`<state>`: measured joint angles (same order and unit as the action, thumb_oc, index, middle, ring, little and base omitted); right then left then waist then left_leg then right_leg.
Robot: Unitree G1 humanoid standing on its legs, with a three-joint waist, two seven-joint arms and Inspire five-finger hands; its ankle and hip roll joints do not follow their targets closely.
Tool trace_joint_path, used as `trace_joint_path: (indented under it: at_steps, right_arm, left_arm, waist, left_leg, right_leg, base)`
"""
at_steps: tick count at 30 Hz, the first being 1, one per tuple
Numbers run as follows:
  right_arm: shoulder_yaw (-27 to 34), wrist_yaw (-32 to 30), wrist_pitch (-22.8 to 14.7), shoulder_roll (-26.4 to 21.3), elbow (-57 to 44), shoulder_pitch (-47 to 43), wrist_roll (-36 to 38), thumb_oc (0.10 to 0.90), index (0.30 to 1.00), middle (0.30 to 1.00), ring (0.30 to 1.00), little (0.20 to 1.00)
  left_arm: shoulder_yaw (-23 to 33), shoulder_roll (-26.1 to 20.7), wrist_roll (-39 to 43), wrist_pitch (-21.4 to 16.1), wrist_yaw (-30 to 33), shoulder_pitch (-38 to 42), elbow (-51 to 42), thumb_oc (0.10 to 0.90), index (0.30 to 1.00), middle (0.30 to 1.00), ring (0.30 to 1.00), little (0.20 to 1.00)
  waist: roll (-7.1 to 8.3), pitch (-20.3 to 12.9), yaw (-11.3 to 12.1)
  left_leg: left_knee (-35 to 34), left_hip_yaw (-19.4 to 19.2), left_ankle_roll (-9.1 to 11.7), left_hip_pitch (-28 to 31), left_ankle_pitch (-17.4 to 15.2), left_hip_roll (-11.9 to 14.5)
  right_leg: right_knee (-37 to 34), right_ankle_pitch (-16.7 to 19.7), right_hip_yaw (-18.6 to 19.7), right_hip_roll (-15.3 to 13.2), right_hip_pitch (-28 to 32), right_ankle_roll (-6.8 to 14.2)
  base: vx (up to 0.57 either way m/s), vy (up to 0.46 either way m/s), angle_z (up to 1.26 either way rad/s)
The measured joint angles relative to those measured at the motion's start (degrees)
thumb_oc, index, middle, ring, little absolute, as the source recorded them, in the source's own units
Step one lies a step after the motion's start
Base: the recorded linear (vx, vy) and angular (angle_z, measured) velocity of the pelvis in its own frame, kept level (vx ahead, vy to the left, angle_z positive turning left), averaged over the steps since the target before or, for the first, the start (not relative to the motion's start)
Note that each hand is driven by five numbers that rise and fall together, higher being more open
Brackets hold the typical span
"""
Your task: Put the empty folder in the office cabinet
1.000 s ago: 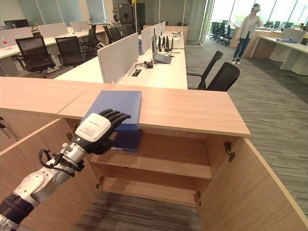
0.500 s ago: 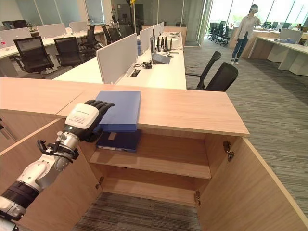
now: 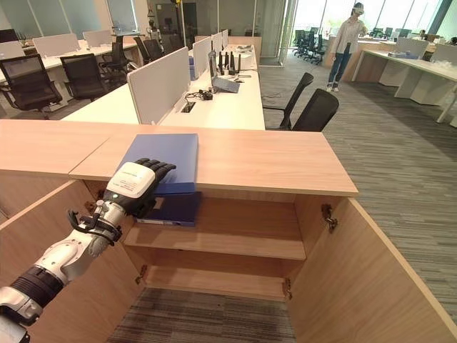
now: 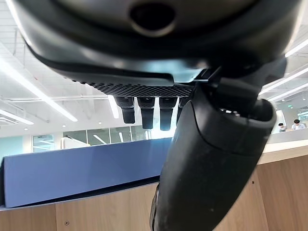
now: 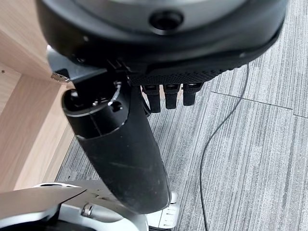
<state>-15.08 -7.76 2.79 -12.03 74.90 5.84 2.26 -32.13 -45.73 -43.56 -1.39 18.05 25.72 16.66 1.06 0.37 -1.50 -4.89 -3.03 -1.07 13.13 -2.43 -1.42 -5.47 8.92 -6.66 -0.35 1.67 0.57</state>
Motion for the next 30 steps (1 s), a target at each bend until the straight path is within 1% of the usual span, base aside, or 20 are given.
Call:
trace_joint_path:
  at_steps: [10, 16, 17, 19, 21, 23, 27, 30]
  right_arm:
    - [0.0, 0.0, 0.0, 0.0, 0.0, -0.1, 0.0, 0.800, 0.900, 0.900, 0.900, 0.900]
    - [0.0, 0.0, 0.0, -0.2, 0.1, -0.2, 0.0, 0.800, 0.900, 0.900, 0.900, 0.900]
    - [0.0, 0.0, 0.0, -0.3, 0.1, -0.2, 0.0, 0.800, 0.900, 0.900, 0.900, 0.900]
    - [-0.4, 0.0, 0.0, -0.5, 0.1, -0.2, 0.0, 0.800, 0.900, 0.900, 0.900, 0.900]
    - [-1.2, 0.0, 0.0, -0.6, 0.0, -0.3, 0.0, 0.800, 0.900, 0.900, 0.900, 0.900]
    - [-1.6, -0.1, 0.0, -0.7, 0.1, -0.3, 0.0, 0.800, 0.900, 0.900, 0.900, 0.900]
    - [-1.7, -0.1, 0.0, -0.7, 0.1, -0.3, 0.0, 0.800, 0.900, 0.900, 0.900, 0.900]
    - [-1.7, -0.3, 0.0, -0.7, 0.1, -0.2, 0.0, 0.800, 0.900, 0.900, 0.900, 0.900]
  left_arm:
    - [0.0, 0.1, 0.1, 0.0, -0.2, 0.0, 1.4, 0.800, 0.900, 0.900, 0.900, 0.900]
    - [-0.7, 0.1, 0.0, 0.2, 0.1, 0.7, 6.3, 0.800, 0.900, 0.900, 0.900, 0.900]
    - [-1.2, 0.1, 0.0, 0.6, 0.1, 1.7, 7.4, 0.591, 0.587, 0.587, 0.587, 0.587]
    - [-2.1, 1.2, 0.0, 1.3, 0.3, 4.1, 10.9, 0.400, 0.300, 0.300, 0.300, 0.300]
    - [-1.9, 3.2, 0.0, 3.1, 1.9, 5.7, 14.1, 0.400, 0.300, 0.300, 0.300, 0.300]
    - [-1.8, 4.3, 0.0, 4.1, 2.8, 7.0, 14.9, 0.400, 0.300, 0.300, 0.300, 0.300]
    - [-1.7, 6.0, -1.0, 4.3, 4.2, 8.3, 16.8, 0.400, 0.300, 0.300, 0.300, 0.300]
    - [-2.1, 8.6, -2.4, 4.6, 5.0, 8.5, 18.9, 0.400, 0.300, 0.300, 0.300, 0.300]
  waist:
    - [-0.01, 0.0, 0.0]
    - [-0.04, 0.0, -0.1]
    - [-0.03, 0.0, -0.1]
    - [-0.06, 0.0, -0.1]
    - [-0.07, -0.1, -0.1]
    - [-0.06, -0.1, -0.1]
    - [-0.14, -0.1, -0.1]
    - [-0.14, -0.2, -0.4]
  left_leg:
    - [0.0, 0.0, 0.0, 0.1, 0.0, 0.0]
    - [0.0, -0.1, 0.0, 0.1, 0.0, 0.0]
    - [0.0, -0.1, 0.0, 0.1, 0.0, 0.0]
    - [0.0, -0.1, 0.0, 0.1, 0.0, 0.0]
    - [0.0, -0.1, 0.0, 0.1, 0.1, -0.1]
    - [0.0, -0.1, 0.0, 0.2, 0.1, -0.1]
    - [0.0, -0.1, 0.0, 0.4, 0.0, -0.1]
    - [0.0, -0.3, -0.1, 0.9, -0.1, -0.1]
  right_leg:
    - [0.0, 0.0, 0.0, 0.0, 0.1, 0.0]
    - [0.0, 0.1, 0.0, 0.0, 0.1, 0.0]
    - [0.0, 0.1, 0.0, 0.0, 0.1, 0.0]
    - [0.0, 0.1, 0.0, 0.0, 0.1, 0.0]
    - [0.0, 0.1, 0.1, -0.1, 0.1, 0.0]
    - [0.0, 0.1, 0.1, -0.1, 0.1, 0.0]
    - [0.0, 0.1, 0.1, -0.1, 0.4, 0.0]
    - [0.0, 0.1, 0.3, 0.0, 0.9, 0.0]
  base:
    - [0.00, 0.000, 0.00]
    - [0.00, 0.000, 0.00]
    - [0.00, 0.000, 0.00]
    - [0.00, 0.000, 0.00]
    - [0.00, 0.000, 0.00]
    - [0.00, 0.000, 0.00]
    - [0.00, 0.000, 0.00]
    - [0.00, 0.005, -0.03]
